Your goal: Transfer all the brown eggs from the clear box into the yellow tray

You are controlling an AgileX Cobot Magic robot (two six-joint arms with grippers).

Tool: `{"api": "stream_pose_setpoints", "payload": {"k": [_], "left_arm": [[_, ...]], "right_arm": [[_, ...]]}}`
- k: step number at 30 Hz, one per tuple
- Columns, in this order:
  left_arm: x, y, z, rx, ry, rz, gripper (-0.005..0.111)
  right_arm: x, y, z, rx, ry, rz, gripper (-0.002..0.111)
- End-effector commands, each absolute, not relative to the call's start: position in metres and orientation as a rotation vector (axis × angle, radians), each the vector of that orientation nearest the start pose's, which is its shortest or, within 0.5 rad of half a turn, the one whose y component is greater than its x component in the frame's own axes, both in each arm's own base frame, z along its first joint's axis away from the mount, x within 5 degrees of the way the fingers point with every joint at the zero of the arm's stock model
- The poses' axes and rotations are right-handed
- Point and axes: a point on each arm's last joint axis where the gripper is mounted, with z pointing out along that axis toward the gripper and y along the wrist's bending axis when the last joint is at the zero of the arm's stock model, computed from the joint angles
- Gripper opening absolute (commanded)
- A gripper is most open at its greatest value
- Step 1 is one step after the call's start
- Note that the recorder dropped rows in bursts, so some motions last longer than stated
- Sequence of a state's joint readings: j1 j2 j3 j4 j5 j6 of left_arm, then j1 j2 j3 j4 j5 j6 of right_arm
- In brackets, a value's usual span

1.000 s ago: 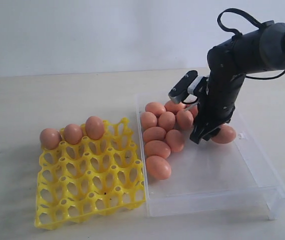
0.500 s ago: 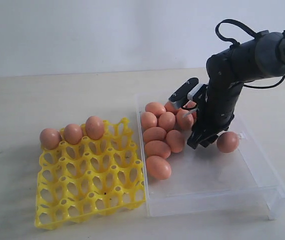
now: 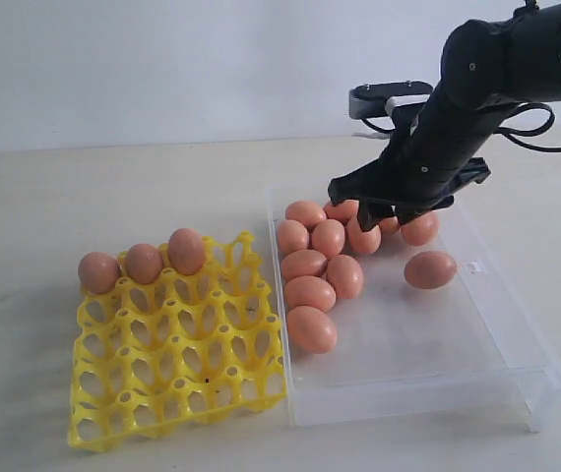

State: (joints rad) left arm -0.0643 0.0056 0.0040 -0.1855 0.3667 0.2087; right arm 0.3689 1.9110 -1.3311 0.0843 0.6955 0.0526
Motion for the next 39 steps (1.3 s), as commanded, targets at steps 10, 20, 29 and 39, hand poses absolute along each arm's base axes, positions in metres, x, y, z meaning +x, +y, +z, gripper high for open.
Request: {"api": "stream_pose_setpoints", "payload": {"k": [10, 20, 29, 39], "left_arm": [[0.053, -0.01, 0.182, 0.138, 1.83, -0.085, 0.0], [0.053, -0.01, 0.182, 0.136, 1.83, -0.086, 0.0], [0.053, -0.01, 0.182, 0.136, 1.83, -0.086, 0.0], [0.053, -0.01, 0.182, 0.139, 1.83, -0.084, 0.0]], "right_arm": [[0.355, 0.171, 0.155, -0.511, 2.747, 0.263, 0.049], [0.363, 0.189, 0.111, -0.541, 2.759, 0.252, 0.049], [0.368, 0.192, 0.102, -0.536, 2.774, 0.255, 0.049], [0.369, 0.192, 0.095, -0.541, 2.776, 0.246, 0.061]]}}
